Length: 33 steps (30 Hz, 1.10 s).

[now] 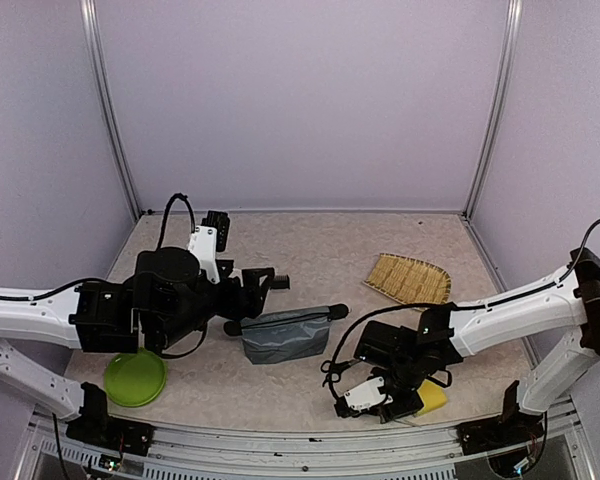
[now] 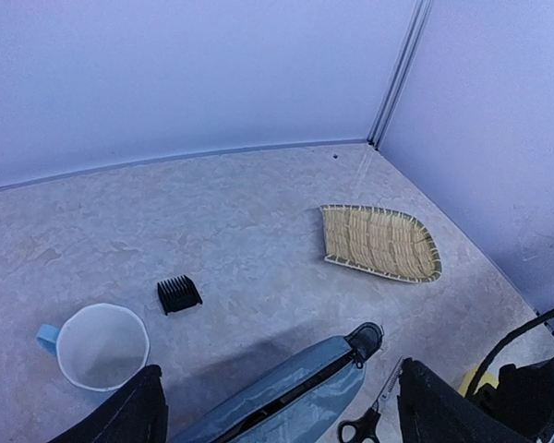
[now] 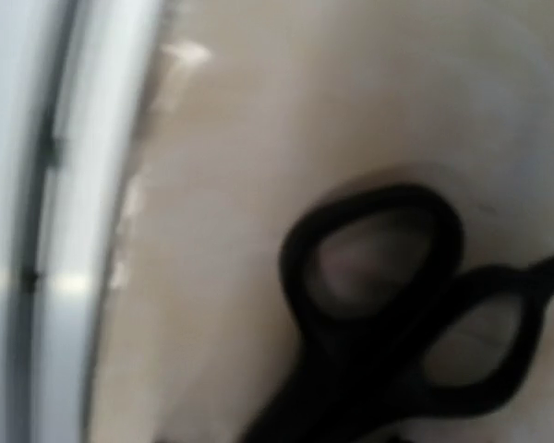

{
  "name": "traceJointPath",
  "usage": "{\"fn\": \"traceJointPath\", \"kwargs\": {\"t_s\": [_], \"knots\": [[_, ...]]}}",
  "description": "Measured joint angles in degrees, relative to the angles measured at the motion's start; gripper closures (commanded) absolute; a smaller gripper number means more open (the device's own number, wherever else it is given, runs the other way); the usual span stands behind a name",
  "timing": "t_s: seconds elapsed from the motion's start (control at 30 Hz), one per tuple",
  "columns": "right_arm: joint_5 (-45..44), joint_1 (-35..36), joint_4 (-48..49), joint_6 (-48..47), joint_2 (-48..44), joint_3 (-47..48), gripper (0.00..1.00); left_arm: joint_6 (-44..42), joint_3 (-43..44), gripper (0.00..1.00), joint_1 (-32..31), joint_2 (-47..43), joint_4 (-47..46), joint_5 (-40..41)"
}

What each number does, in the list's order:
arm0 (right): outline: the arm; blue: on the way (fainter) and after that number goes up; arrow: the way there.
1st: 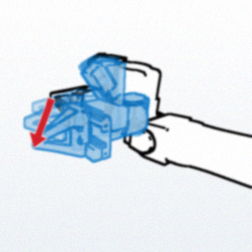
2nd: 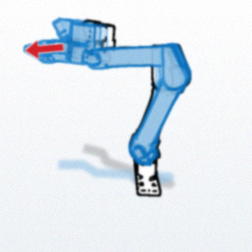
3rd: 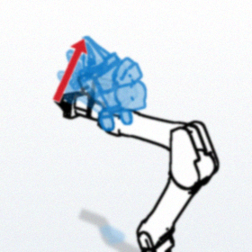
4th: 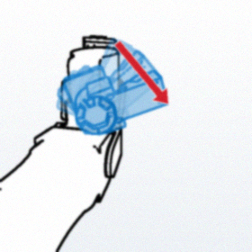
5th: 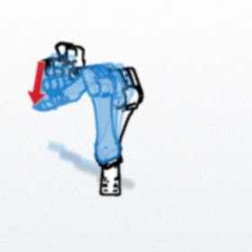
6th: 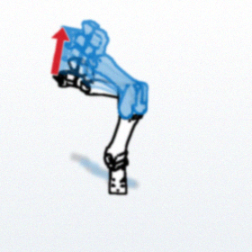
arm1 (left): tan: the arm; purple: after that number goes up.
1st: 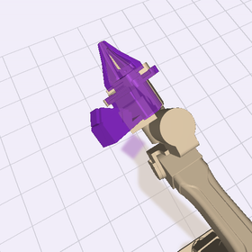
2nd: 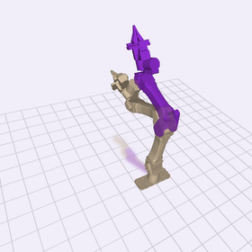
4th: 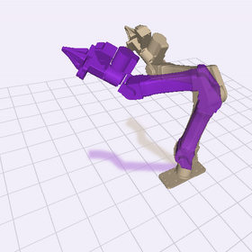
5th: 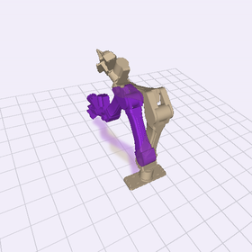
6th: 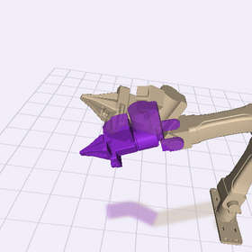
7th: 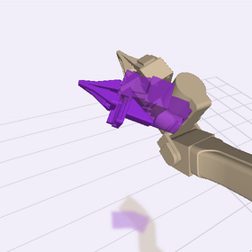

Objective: Sort the hair-cutting tools

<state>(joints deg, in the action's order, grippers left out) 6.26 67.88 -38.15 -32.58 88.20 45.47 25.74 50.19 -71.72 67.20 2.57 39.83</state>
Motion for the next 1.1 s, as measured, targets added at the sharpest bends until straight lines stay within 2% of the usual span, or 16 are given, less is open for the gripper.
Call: {"fn": "traceJointPath", "kwargs": {"t_s": [0.13,0.33,0.47,0.53,0.6,0.7,0.9,1.1], "knots": [[-4.9,0.0,2.0,0.5,-0.5,-0.4,0.64,1.7,-2.5,0.23,-1.7,-2.3,-0.3,0.9],[-9.9,-2.1,3.4,0.5,-1.1,-0.9,0.63,1.9,-2.9,0.24,-4.3,-0.9,0.9,-0.5],[-8.3,-4.6,2.8,0.8,-0.6,-0.3,0.64,1.9,-2.8,0.25,-5.4,1.5,2.4,-2.4],[-6.2,-6.1,2.3,1.2,-0.2,-0.1,0.65,1.8,-2.3,0.28,-6.2,3.2,3.2,-3.2],[-4.4,-7.4,1.8,1.7,0.0,0.0,0.69,1.6,-1.6,0.32,-6.9,4.8,3.4,-4.0],[-2.4,-8.9,0.9,1.9,0.3,0.2,0.82,1.0,-0.5,0.33,-7.4,6.5,3.4,-5.2],[-1.3,-10.1,-0.9,1.1,1.9,2.0,0.82,1.3,-0.1,0.33,-7.6,8.5,3.5,-6.4],[-0.7,-9.0,-2.7,0.4,4.3,4.8,0.89,2.3,-0.1,0.32,-8.3,8.3,6.9,-6.7]]}}
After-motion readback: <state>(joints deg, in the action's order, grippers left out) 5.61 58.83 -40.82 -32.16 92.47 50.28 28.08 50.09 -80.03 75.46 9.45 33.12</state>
